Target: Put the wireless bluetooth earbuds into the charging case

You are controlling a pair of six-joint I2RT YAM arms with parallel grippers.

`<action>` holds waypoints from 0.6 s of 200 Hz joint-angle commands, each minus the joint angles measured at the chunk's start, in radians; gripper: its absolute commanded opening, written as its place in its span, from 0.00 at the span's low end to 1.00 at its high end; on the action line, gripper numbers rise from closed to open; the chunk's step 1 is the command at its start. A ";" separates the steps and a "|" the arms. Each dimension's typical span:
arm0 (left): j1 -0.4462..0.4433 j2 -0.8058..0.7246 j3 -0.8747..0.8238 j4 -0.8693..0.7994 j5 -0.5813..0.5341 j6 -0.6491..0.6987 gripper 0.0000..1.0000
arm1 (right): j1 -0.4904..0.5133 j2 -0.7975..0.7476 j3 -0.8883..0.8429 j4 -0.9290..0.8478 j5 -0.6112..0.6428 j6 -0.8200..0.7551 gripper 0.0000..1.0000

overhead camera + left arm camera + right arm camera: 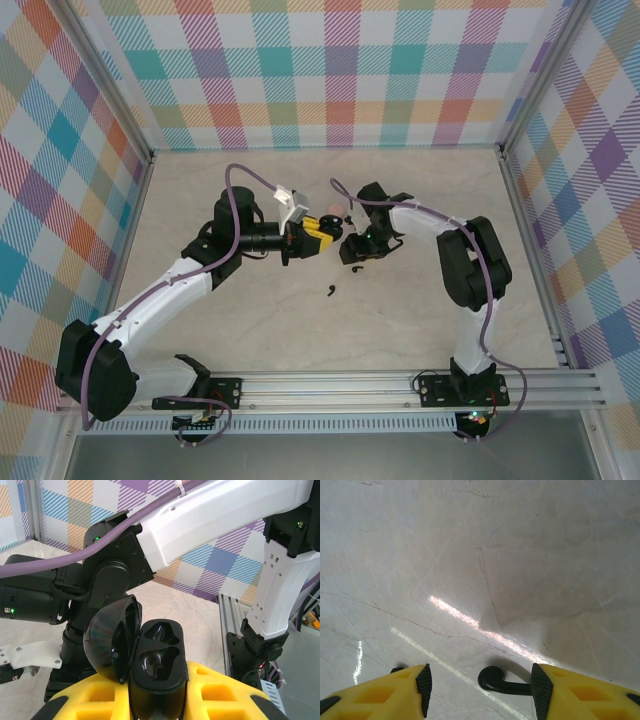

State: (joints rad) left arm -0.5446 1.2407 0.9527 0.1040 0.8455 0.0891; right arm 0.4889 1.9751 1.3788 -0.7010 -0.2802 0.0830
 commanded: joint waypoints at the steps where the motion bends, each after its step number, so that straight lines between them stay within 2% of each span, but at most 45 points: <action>1: 0.000 -0.003 0.014 -0.004 0.004 -0.006 0.20 | 0.005 0.025 0.025 -0.022 -0.039 -0.034 0.58; 120: 0.000 -0.001 0.016 0.001 0.004 -0.005 0.20 | 0.007 0.000 -0.026 -0.044 -0.078 -0.036 0.55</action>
State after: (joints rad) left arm -0.5446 1.2407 0.9527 0.1040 0.8436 0.0891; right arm 0.4889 1.9888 1.3666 -0.7235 -0.3344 0.0654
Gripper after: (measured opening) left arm 0.215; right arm 0.552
